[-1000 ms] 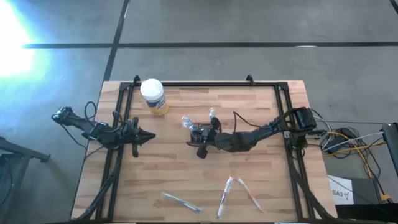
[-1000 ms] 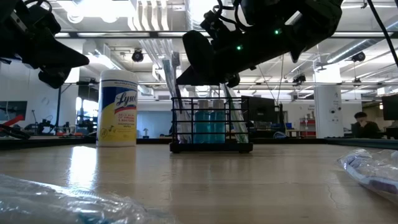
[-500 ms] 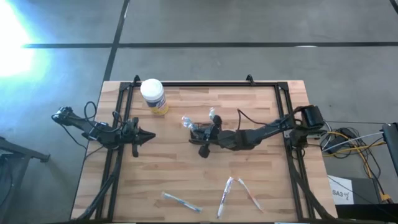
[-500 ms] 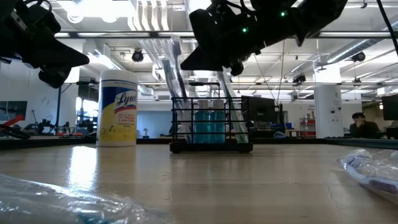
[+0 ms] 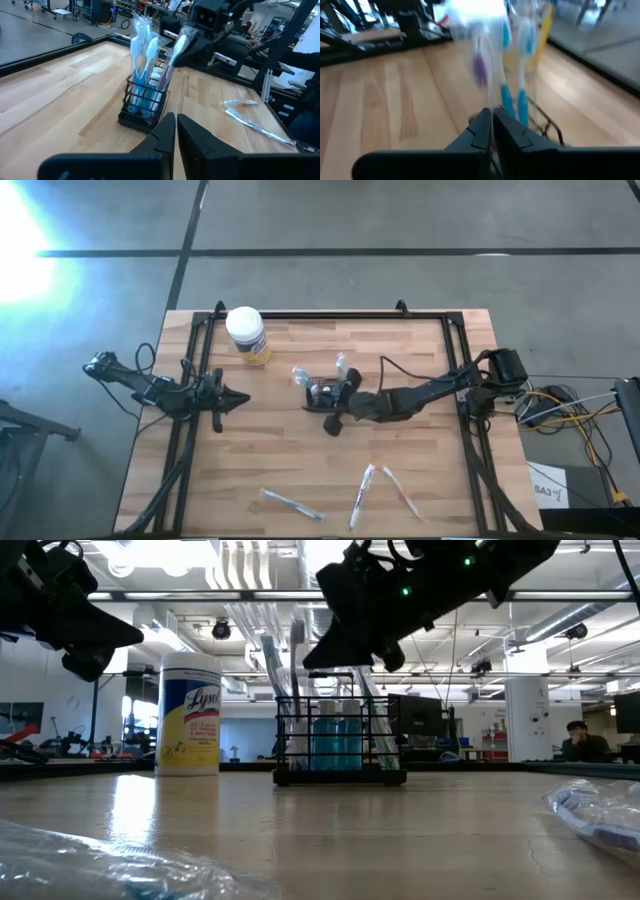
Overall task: Pick & Place toothbrushing station
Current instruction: Put the left purple toothbrush into the black mesh organizer, then put the purple toothbrush into the black mesh organizer
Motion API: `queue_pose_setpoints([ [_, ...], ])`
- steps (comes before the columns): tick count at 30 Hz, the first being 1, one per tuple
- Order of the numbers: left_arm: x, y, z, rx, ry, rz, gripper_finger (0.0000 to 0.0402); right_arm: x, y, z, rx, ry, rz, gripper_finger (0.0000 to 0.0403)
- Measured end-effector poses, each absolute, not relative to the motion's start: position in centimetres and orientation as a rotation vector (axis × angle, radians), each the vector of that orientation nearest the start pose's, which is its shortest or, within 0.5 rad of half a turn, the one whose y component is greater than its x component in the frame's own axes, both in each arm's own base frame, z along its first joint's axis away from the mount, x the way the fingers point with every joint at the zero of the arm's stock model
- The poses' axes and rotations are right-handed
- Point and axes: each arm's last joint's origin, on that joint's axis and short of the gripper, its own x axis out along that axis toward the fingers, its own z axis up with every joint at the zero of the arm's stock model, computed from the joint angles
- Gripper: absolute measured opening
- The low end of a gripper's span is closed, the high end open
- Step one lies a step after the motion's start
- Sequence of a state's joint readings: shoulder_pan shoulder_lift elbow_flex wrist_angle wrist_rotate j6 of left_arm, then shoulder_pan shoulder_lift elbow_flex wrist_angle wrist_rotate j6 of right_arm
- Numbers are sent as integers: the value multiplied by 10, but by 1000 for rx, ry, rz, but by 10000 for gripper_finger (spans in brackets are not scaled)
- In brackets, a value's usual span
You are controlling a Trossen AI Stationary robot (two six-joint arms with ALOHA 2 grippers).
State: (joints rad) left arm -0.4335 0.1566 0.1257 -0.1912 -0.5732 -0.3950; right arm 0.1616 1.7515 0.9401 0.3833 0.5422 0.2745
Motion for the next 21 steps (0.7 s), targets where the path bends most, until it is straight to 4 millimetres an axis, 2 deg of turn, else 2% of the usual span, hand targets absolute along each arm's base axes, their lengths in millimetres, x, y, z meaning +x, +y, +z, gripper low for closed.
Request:
queue_pose_setpoints([
  [4,94,-26,178,-285,158,173,21,359,43,184,143,390,-449,54],
  [12,94,-26,178,-274,152,171,21,358,43,187,163,379,-451,148],
  [16,94,-26,178,-273,153,171,23,350,49,206,154,356,-430,172],
  [21,94,-26,178,-273,153,171,19,332,74,232,149,322,-367,171],
])
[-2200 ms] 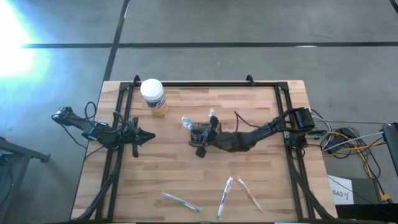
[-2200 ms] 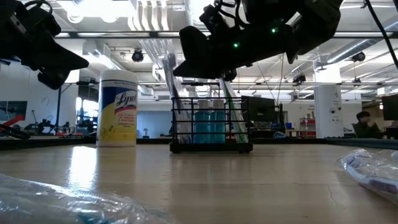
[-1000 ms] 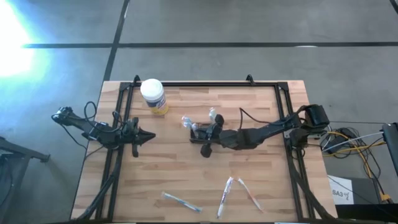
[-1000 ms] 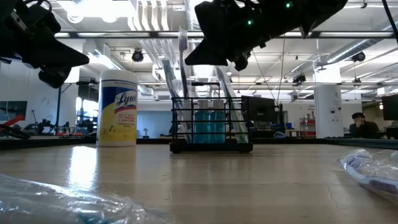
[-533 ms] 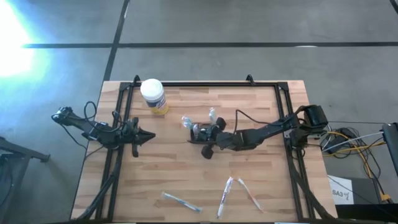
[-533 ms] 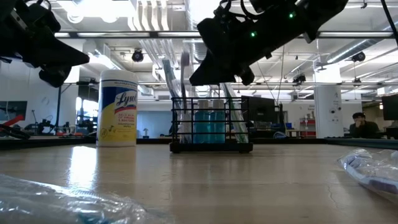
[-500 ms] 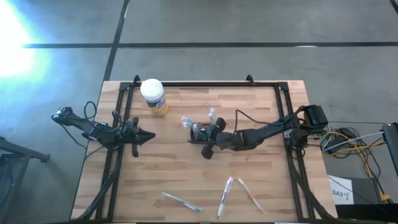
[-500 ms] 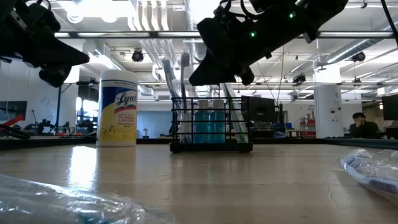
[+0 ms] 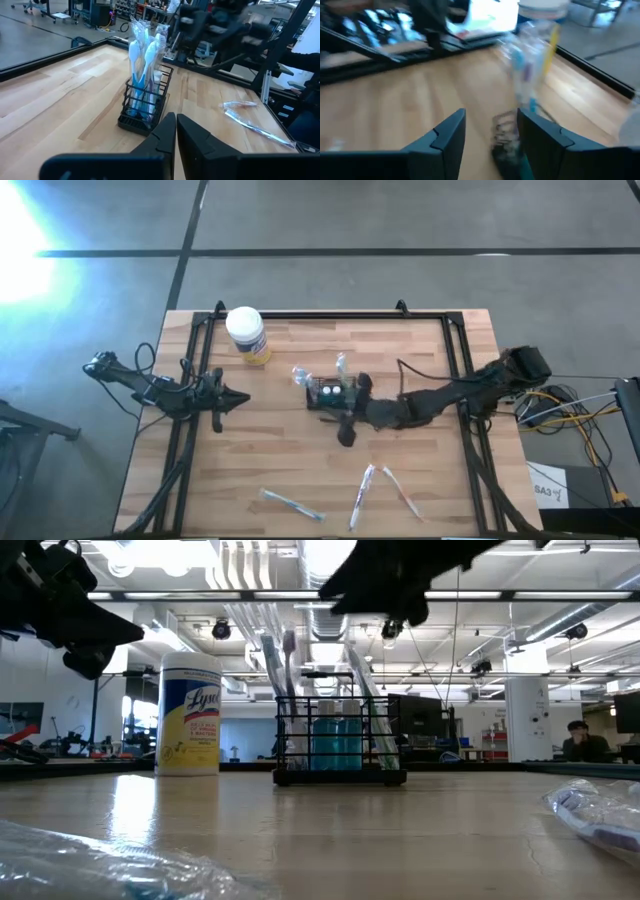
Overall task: Pick & Place toothbrushing station
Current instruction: Put the purple toothbrush into the black mesh organizer
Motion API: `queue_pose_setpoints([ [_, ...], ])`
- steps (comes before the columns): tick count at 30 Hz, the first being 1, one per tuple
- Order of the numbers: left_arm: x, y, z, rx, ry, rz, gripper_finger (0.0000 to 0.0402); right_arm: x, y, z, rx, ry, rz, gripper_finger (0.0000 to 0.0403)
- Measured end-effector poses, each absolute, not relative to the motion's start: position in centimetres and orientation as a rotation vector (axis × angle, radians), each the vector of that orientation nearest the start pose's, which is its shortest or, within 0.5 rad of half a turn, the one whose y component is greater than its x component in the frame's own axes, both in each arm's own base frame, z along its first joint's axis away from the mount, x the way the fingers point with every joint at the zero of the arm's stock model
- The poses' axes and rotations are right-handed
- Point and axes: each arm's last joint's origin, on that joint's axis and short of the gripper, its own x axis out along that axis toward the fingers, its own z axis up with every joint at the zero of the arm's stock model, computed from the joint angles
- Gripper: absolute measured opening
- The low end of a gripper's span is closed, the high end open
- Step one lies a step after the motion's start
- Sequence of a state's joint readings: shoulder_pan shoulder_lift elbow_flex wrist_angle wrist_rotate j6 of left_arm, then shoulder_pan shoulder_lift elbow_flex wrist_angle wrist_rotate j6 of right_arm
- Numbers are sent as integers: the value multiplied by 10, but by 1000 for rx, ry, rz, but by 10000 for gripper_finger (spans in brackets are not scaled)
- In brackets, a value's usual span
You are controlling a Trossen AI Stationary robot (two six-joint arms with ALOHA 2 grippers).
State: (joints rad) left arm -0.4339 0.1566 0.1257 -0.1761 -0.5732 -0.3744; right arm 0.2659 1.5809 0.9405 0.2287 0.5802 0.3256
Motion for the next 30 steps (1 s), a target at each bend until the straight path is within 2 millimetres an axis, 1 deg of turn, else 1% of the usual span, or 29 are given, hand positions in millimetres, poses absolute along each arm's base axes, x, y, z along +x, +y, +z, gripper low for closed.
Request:
queue_pose_setpoints([
  [3,94,-26,178,-290,152,172,18,320,95,245,164,290,-298,163],
  [6,94,-26,178,-300,151,172,19,311,120,252,187,309,-273,153],
  [9,94,-26,178,-300,151,173,17,301,143,256,211,370,-326,144],
  [13,94,-27,178,-289,159,151,17,288,170,258,258,546,-372,134],
  [18,94,-27,177,-274,168,133,21,281,200,247,306,802,-380,132],
  [20,94,-27,178,-277,163,132,21,283,209,245,359,858,-390,131],
  [22,94,-27,178,-278,163,133,20,282,214,240,443,898,-446,128],
  [24,94,-27,178,-293,163,129,18,284,217,232,532,921,-496,125],
  [27,94,-28,178,-303,169,103,18,288,227,218,639,998,-489,123],
  [30,94,-29,178,-303,172,89,20,288,237,201,705,1060,-506,123],
])
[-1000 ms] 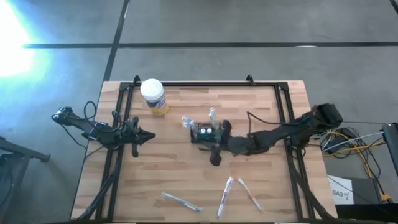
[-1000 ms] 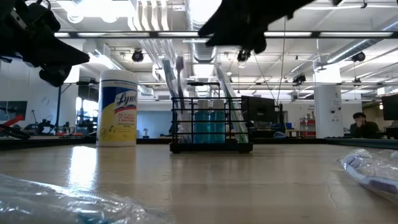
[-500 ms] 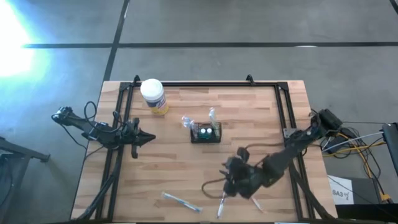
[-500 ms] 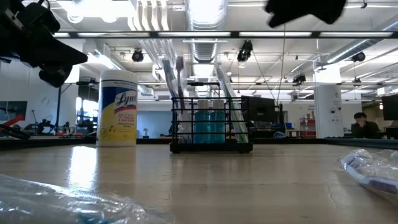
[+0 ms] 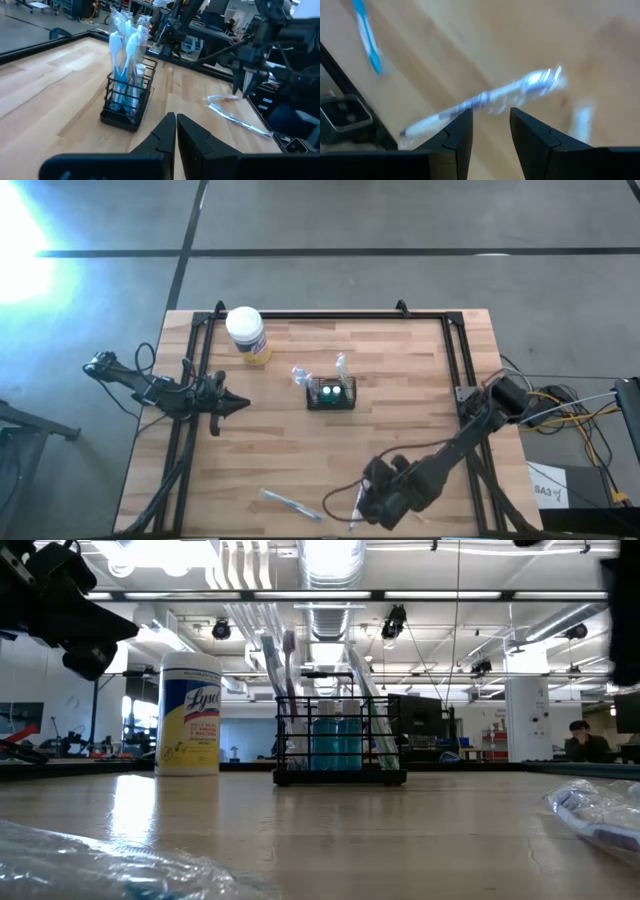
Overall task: Pick & Place toothbrushing station
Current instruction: Put the purple toothbrush into the black mesh organizer
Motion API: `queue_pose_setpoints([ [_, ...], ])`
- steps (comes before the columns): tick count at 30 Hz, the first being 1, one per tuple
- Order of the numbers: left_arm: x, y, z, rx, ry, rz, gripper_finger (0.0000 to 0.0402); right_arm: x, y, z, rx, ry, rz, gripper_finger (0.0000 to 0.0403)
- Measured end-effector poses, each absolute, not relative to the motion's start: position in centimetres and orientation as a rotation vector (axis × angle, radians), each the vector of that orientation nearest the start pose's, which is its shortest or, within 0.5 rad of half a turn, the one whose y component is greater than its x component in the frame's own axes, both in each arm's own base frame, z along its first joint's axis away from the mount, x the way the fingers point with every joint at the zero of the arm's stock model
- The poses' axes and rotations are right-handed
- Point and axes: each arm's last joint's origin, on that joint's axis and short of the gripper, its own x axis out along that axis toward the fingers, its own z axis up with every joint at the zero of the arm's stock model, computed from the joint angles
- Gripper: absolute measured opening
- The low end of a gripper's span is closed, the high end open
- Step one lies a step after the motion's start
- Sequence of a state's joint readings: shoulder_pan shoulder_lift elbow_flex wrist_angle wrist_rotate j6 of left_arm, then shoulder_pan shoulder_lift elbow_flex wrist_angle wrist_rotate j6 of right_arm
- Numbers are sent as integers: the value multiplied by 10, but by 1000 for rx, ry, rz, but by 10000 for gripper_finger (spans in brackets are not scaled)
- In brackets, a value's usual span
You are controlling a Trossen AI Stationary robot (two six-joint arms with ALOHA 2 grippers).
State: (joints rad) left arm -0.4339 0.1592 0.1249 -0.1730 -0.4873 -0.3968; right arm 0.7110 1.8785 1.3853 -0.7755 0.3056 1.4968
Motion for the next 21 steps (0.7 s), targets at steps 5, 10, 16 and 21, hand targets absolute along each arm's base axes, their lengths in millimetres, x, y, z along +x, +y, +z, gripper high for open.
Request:
queue_pose_setpoints([
  [5,94,-29,178,-281,173,87,20,291,242,184,787,1074,-581,123],
  [10,94,-29,178,-265,175,85,20,297,241,172,820,1078,-626,123],
  [16,94,-29,178,-247,175,84,19,303,239,153,837,1148,-681,123],
  [21,94,-29,178,-243,175,83,20,304,236,151,823,1123,-696,123],
])
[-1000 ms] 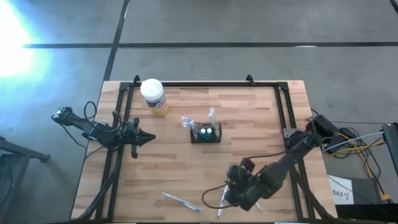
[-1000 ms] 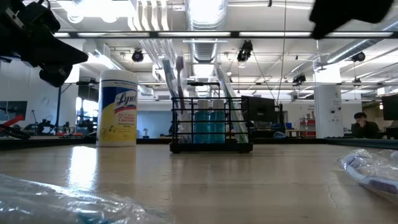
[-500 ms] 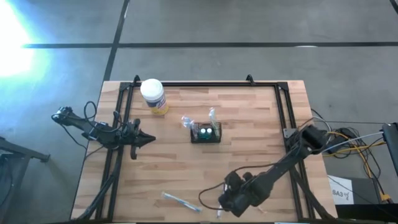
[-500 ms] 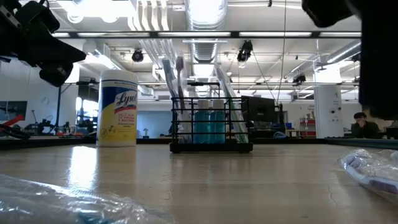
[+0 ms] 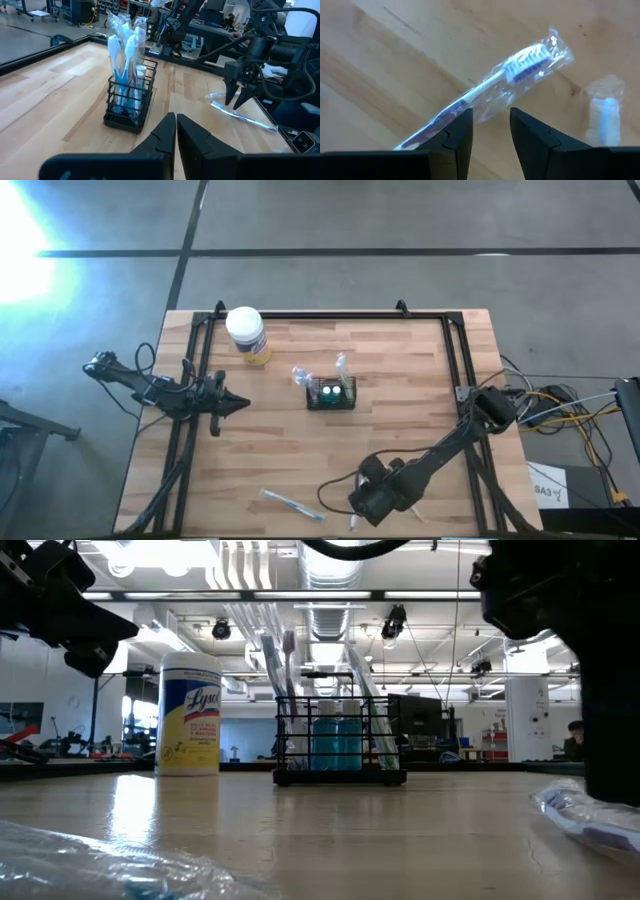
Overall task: Pick & Place toothbrushing station
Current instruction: Put the purple toothbrush into the black mesh organizer
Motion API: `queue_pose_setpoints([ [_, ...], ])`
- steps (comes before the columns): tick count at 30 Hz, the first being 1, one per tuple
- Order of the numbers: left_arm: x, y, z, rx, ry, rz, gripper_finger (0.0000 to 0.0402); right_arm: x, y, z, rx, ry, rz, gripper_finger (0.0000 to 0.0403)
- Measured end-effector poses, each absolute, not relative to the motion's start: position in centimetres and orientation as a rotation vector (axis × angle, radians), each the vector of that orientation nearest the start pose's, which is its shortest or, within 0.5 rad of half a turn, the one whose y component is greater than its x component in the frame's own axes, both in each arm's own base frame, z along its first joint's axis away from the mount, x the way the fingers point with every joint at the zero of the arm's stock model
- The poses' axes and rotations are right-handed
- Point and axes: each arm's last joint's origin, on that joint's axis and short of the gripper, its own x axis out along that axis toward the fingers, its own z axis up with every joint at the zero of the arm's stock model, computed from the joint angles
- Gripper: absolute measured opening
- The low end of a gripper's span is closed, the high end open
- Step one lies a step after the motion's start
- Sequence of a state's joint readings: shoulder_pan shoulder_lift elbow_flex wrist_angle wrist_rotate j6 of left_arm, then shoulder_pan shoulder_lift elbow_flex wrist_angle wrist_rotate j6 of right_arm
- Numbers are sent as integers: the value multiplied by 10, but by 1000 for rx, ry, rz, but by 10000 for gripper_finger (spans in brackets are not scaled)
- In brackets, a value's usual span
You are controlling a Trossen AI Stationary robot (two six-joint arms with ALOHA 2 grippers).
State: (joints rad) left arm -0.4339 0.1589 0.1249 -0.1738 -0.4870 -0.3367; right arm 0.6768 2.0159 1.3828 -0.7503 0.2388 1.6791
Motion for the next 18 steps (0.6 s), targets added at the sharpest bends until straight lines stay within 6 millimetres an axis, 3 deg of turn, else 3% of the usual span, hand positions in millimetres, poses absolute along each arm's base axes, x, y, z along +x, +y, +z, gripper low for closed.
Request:
queue_pose_setpoints([
  [18,94,-29,178,-244,174,84,18,325,205,151,696,1125,-644,123],
])
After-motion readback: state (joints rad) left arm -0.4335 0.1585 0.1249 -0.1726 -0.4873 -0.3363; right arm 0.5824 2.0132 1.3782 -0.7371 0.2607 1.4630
